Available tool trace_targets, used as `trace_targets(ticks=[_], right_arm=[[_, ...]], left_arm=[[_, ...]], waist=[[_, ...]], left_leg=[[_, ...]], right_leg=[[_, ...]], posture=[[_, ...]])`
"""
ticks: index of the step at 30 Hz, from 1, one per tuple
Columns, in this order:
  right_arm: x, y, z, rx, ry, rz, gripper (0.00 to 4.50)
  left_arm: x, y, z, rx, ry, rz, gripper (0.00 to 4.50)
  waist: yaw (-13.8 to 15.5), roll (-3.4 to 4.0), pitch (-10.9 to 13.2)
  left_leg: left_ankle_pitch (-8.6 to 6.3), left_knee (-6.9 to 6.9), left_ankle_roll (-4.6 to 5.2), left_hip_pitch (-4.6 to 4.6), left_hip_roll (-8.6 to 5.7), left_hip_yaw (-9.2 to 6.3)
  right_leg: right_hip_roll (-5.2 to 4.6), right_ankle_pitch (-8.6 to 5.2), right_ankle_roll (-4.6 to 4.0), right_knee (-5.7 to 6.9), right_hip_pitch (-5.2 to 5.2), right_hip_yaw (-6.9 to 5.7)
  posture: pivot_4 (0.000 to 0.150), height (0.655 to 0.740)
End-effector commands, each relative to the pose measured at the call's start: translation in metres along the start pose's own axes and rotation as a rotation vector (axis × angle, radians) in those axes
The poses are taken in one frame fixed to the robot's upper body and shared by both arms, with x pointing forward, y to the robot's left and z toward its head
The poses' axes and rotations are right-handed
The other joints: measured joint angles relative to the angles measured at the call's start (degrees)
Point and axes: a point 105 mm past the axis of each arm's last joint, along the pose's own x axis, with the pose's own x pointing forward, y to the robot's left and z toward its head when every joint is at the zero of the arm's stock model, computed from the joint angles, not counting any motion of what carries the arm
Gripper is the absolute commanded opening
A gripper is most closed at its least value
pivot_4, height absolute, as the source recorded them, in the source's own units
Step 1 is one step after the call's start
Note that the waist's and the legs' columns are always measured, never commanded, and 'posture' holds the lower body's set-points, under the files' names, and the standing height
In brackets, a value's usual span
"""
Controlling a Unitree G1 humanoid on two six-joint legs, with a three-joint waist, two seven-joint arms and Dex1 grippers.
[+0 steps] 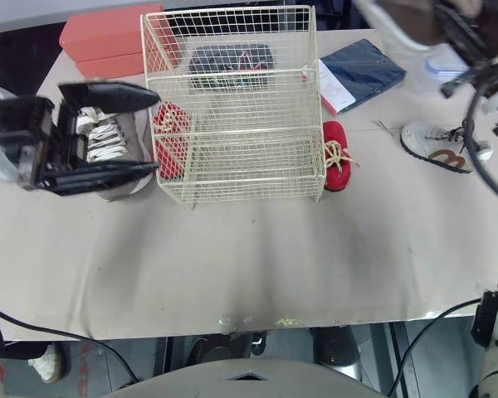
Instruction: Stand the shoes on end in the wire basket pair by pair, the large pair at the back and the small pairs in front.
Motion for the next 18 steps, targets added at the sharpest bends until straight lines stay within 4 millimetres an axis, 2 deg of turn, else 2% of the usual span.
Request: trace_targets(ticks=[1,5,8,11,15,18], right_arm=[[0.009,0.01,0.04,-0.196,-0.143,0.139,0.01],[0.013,0.018,0.046,-0.302,-0.201,0.251,0.01],[0.01,0.031,0.042,-0.405,-0.217,0.389,0.01],[0.008,0.039,0.035,-0.471,-0.211,0.476,0.01],[0.01,0.056,0.031,-0.529,-0.231,0.577,0.01],[0.013,0.064,0.026,-0.591,-0.215,0.634,0.01]], left_arm=[[-0.014,0.01,0.023,0.091,-0.02,0.014,4.5],[-0.021,0.015,0.039,0.136,-0.042,-0.001,4.5],[-0.021,0.016,0.055,0.169,-0.087,-0.017,4.5],[-0.018,0.015,0.061,0.174,-0.108,-0.037,4.5],[-0.006,0.027,0.049,0.187,-0.023,0.016,4.5],[0.007,0.04,0.023,0.194,0.12,0.066,4.5]], waist=[[0.0,-0.1,0.06],[0.2,-0.21,0.12],[0.22,-0.42,0.24],[0.08,-0.46,0.27],[-0.07,-0.46,0.27],[-0.04,-0.45,0.27]], left_leg=[[0.0,0.01,0.0,-0.04,0.0,-0.03],[0.0,0.18,-0.02,-0.25,0.0,-0.18],[-0.01,0.27,0.0,-0.3,-0.05,-0.19],[-0.01,0.3,0.0,-0.29,-0.06,-0.21],[-0.01,0.29,0.0,-0.28,-0.05,-0.21],[-0.01,0.31,-0.01,-0.23,-0.05,-0.19]], right_leg=[[0.01,0.0,0.0,-0.03,-0.02,-0.03],[-0.01,0.0,0.0,-0.16,-0.02,-0.21],[-0.09,0.04,0.07,-0.15,0.0,-0.25],[-0.08,0.05,0.08,-0.14,0.01,-0.26],[-0.08,0.04,0.08,-0.07,-0.02,-0.24],[-0.06,0.04,0.08,0.06,-0.04,-0.2]], posture=[[0.15,0.74],[0.15,0.74],[0.15,0.74],[0.15,0.74],[0.15,0.74],[0.15,0.74]])
